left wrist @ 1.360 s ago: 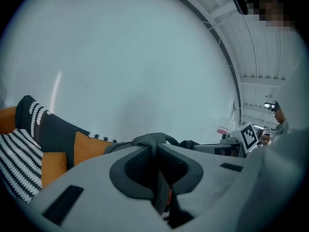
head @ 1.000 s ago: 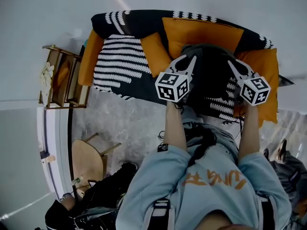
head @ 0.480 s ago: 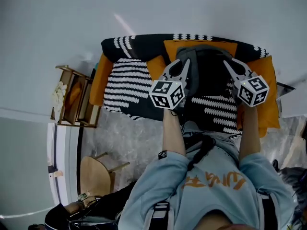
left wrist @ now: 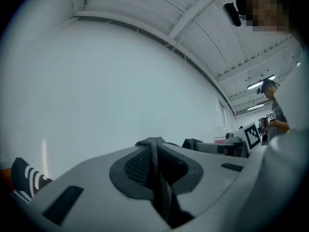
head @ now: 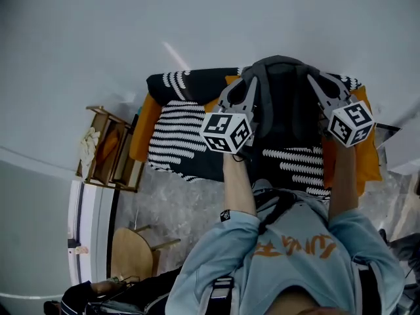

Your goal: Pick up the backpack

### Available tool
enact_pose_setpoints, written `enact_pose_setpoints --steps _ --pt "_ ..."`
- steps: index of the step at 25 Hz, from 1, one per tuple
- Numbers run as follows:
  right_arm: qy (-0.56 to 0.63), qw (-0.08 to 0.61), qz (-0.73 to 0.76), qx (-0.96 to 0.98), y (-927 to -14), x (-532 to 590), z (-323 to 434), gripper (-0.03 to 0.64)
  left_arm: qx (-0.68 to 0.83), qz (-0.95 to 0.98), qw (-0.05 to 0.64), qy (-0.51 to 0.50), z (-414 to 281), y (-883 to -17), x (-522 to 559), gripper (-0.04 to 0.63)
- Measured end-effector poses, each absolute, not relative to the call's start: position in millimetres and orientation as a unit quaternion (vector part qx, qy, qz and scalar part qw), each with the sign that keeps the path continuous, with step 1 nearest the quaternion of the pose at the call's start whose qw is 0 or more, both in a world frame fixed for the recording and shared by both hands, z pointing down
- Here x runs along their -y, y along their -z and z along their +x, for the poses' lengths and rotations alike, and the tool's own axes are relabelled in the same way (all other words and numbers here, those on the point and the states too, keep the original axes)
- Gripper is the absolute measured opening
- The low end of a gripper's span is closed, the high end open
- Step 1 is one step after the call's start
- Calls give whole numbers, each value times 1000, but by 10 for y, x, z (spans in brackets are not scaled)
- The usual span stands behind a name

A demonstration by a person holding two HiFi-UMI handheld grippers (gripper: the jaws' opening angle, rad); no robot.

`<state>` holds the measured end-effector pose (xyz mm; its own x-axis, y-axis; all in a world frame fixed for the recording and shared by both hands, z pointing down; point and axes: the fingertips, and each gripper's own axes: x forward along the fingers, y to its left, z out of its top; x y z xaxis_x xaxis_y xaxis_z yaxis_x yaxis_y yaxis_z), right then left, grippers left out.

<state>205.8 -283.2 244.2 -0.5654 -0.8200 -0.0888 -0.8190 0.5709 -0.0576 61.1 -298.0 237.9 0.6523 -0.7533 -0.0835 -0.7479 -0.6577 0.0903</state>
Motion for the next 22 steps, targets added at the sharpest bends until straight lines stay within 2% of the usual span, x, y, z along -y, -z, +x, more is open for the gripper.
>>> enact_pose_setpoints --steps 22 --pt "20 58 -478 -876 -2552 2491 2315 48 388 919 43 64 855 -2501 2676 46"
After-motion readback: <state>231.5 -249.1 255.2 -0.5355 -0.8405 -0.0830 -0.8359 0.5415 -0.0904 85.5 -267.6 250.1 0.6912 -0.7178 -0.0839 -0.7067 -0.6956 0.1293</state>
